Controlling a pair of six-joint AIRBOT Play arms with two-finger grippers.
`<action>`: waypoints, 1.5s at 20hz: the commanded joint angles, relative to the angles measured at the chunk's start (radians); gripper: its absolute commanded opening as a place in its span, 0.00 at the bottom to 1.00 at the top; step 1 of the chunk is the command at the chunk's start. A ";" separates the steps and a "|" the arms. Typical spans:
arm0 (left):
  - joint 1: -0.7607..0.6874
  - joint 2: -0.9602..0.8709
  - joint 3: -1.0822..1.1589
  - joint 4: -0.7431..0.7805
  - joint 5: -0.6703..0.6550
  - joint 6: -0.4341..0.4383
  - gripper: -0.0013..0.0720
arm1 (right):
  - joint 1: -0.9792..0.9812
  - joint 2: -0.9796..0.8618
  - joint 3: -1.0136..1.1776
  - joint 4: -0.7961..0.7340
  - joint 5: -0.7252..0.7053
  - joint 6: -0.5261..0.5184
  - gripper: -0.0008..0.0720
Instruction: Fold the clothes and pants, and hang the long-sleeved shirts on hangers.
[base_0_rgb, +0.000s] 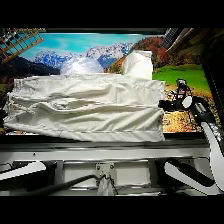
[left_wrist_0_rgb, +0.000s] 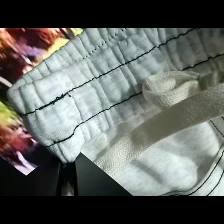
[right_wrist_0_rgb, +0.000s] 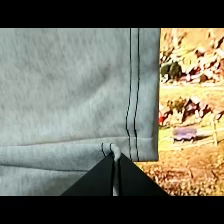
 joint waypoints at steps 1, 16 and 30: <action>-0.003 -0.001 0.000 -0.015 -0.073 0.003 0.05 | -0.006 -0.031 0.012 -0.011 -0.058 0.000 0.06; -0.029 0.036 0.000 -0.019 -0.215 -0.091 0.05 | -0.034 0.163 -0.005 -0.018 0.258 0.025 0.51; -0.053 0.035 0.000 -0.061 -0.164 -0.132 0.05 | -0.192 0.442 -0.311 -0.048 0.468 0.106 0.61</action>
